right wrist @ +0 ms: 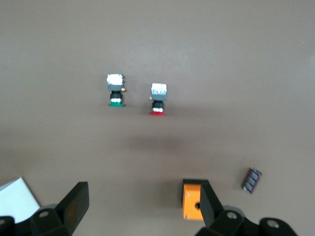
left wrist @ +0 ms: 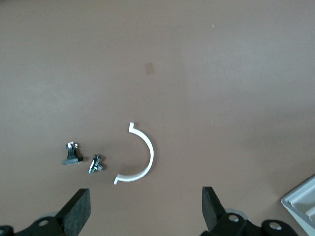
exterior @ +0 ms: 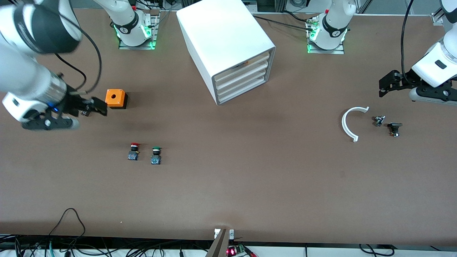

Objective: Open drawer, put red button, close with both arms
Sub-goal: 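Move the right gripper to the red button while the left gripper reaches the drawer, then grasp the red button with the right gripper while the left gripper grips the drawer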

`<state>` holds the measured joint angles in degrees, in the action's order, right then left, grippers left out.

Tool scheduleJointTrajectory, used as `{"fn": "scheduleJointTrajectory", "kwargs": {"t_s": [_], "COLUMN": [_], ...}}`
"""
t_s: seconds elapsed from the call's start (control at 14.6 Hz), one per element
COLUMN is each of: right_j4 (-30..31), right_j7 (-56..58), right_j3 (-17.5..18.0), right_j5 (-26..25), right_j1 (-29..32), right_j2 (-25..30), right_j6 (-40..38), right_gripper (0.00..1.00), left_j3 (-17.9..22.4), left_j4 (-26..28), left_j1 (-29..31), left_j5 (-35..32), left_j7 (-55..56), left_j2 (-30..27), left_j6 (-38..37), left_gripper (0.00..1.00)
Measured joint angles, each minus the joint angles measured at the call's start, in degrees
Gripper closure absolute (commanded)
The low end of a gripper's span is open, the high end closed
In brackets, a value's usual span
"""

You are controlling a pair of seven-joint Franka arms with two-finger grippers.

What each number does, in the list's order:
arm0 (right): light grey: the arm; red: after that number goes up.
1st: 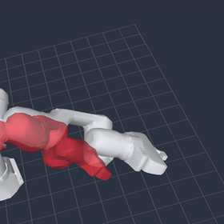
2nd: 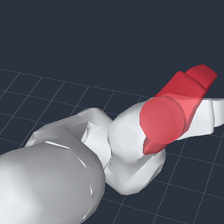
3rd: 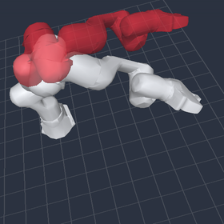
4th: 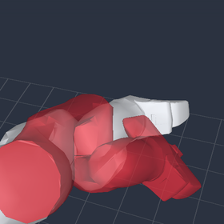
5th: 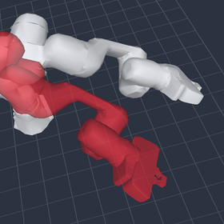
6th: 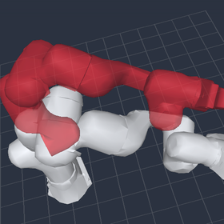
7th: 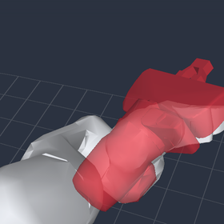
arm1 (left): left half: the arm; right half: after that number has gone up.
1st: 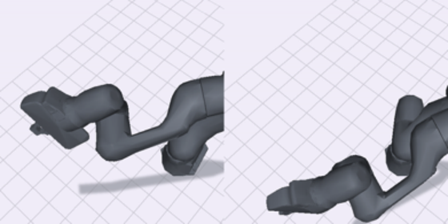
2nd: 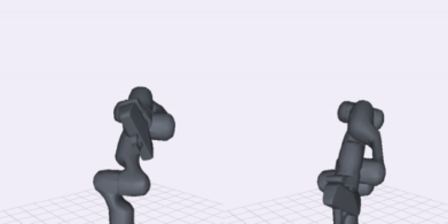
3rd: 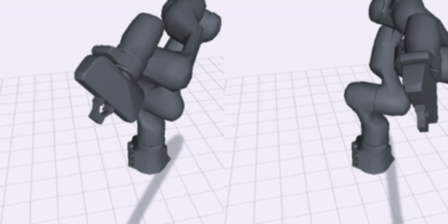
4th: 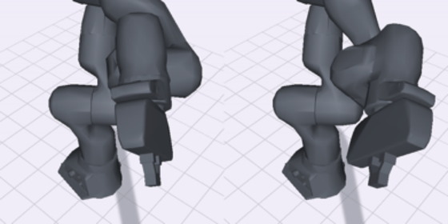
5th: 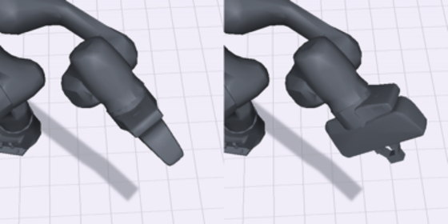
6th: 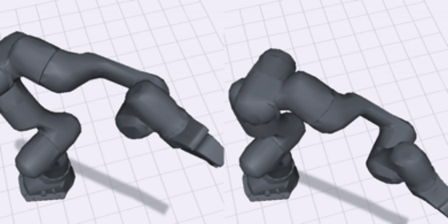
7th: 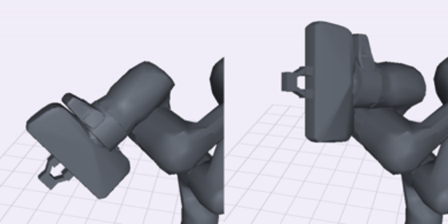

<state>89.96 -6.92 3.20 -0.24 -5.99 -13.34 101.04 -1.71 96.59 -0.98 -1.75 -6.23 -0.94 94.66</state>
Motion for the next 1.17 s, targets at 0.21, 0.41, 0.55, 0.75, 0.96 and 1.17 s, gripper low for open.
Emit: {"fn": "scheduleJointTrajectory", "kwargs": {"t_s": [0.21,0.41,0.55,0.75,0.96,1.17], "right_j4": [1.9,2.6,3.0,4.1,4.7,5.9], "right_j7": [0.4,1.9,2.7,3.1,3.1,3.2], "right_j3": [0.0,-0.2,-0.4,-0.6,-0.6,-0.7], "right_j5": [0.0,0.0,0.0,0.0,0.0,0.0], "right_j1": [0.0,0.0,0.3,0.7,0.7,0.7], "right_j2": [-4.1,-9.1,-12.8,-17.1,-19.9,-22.1], "right_j6": [5.8,11.4,16.2,22.6,25.9,30.8], "right_gripper": [0.0,0.0,0.0,0.0,0.0,0.0], "left_j3": [-1.7,-3.5,-5.2,-8.9,-9.8,-11.6], "left_j4": [0.2,0.4,0.7,1.5,5.2,11.7], "left_j1": [-0.5,-1.0,-1.2,-1.3,-1.4,-1.3], "left_j5": [4.6,13.5,20.1,29.1,40.0,50.3], "left_j7": [-0.3,-0.3,-1.3,-3.1,-10.9,-21.1], "left_j2": [1.8,5.1,7.1,9.6,11.5,13.2], "left_j6": [-6.7,-8.8,-9.7,-9.5,-5.9,2.7], "left_gripper": [0.0,0.0,0.0,0.01,0.05,0.17]}}
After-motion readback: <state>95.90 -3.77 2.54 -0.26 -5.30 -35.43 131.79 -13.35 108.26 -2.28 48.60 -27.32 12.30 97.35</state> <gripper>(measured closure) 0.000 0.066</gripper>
